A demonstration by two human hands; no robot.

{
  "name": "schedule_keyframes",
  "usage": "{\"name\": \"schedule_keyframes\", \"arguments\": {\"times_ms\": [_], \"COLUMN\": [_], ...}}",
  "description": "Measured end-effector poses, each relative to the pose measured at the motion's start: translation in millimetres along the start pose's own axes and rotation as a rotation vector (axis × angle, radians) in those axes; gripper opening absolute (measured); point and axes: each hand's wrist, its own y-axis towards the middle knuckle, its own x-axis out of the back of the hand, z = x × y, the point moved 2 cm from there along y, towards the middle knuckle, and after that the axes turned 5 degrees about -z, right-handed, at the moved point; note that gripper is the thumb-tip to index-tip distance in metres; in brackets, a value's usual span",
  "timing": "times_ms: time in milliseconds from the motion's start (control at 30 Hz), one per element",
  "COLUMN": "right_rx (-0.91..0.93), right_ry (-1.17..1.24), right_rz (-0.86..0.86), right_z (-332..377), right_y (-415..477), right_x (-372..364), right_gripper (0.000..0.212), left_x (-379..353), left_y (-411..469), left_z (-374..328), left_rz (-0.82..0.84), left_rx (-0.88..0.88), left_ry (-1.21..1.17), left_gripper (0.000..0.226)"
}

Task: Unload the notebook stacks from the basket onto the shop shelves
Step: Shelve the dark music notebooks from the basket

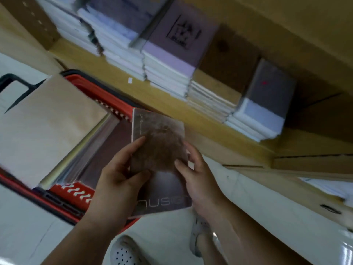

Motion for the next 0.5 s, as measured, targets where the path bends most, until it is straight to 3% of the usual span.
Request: {"name": "schedule_keyframes", "arguments": {"times_ms": [167,367,500], "right_rx": [0.085,0.215,0.252], "right_ry": [0.041,0.190,0.206], "right_rz": [-0.176,-0.433,-0.607], "right_z": [33.4,61.5,71.1], "right_y": [-24.7,-21.9,27.9], "right_x": [82.9,172.8,206.5], "right_gripper": [0.057,0.060,0.048], "left_x": [-70.7,-164.1,-210.0], "left_y": [-8.3,5.4,38.2], "left_z": [-23.4,-35.6,-10.5], "left_rz": [0.151,0.382,0.406], "left_rx": [-0.019,-0.117,-0.189], "left_ry": [-0.091,-0.001,0.170], "left_gripper": [0.067,0.063,0.057]}}
